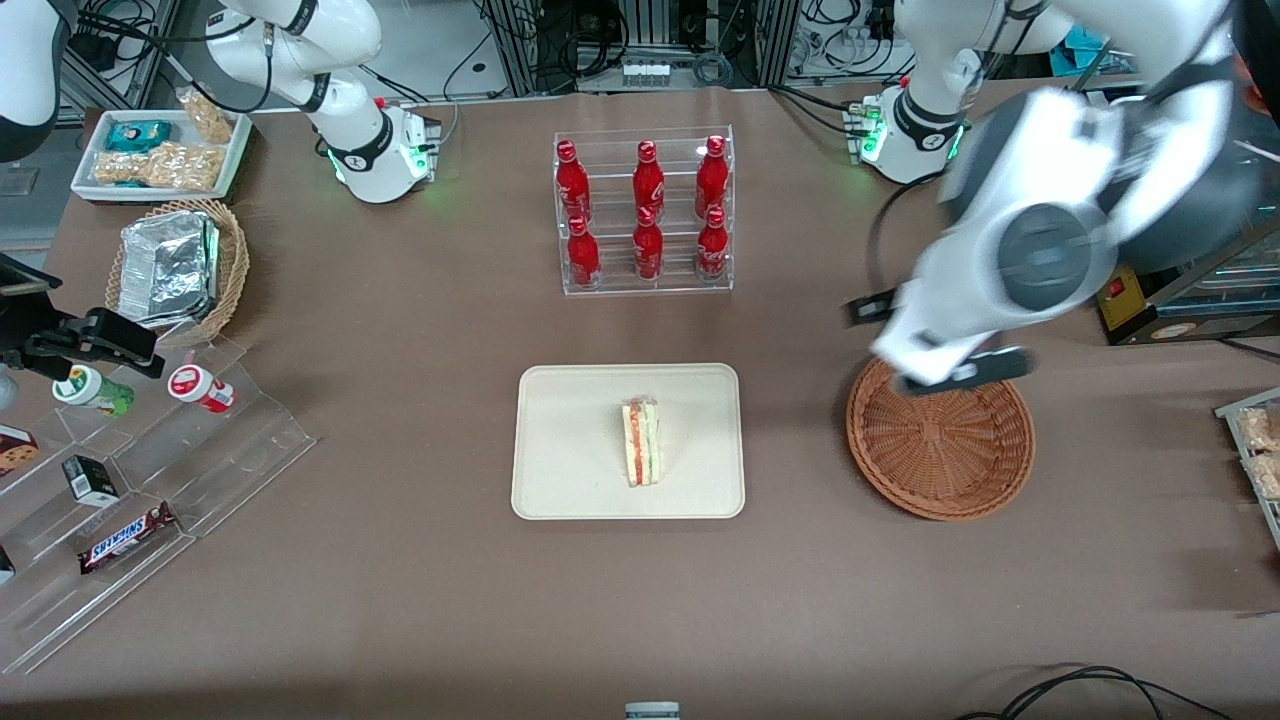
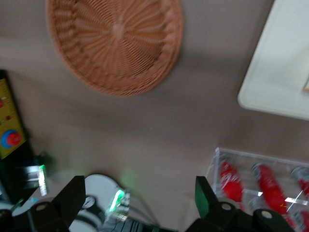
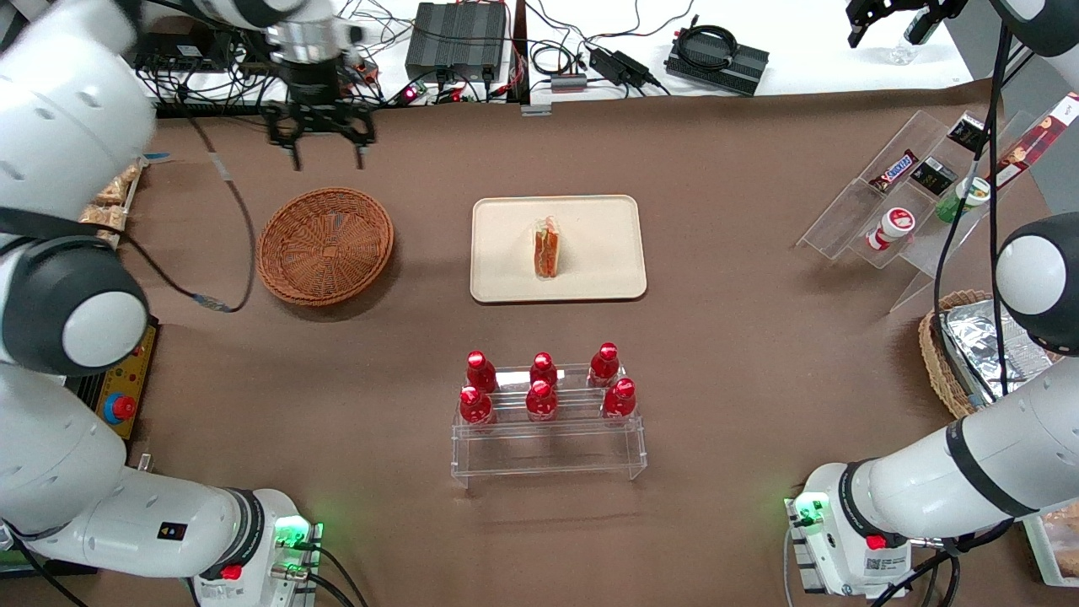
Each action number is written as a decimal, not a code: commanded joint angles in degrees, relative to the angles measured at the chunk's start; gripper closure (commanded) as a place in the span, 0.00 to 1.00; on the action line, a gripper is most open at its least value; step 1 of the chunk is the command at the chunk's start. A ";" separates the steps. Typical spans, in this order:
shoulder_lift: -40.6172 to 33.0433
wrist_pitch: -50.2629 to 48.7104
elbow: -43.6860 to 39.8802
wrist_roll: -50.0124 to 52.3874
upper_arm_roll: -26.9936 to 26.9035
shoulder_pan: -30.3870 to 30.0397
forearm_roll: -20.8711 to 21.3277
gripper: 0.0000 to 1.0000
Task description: Place sandwich from basket to tray
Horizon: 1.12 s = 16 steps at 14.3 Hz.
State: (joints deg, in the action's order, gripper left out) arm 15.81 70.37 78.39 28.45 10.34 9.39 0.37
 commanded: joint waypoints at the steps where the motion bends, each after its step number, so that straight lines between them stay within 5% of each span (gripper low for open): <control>1: -4.64 -2.87 3.09 -6.72 0.39 -7.25 -1.07 0.00; 6: -5.87 -3.05 2.91 -8.85 0.39 -13.96 -1.16 0.00; 11: -6.40 2.63 2.03 -9.11 0.30 -14.14 -0.55 0.00; 16: -21.78 9.78 18.29 -8.59 0.30 -15.10 -0.46 0.00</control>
State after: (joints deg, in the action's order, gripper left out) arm 2.91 76.96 87.23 19.81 10.42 -4.60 -0.14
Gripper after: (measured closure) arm 0.000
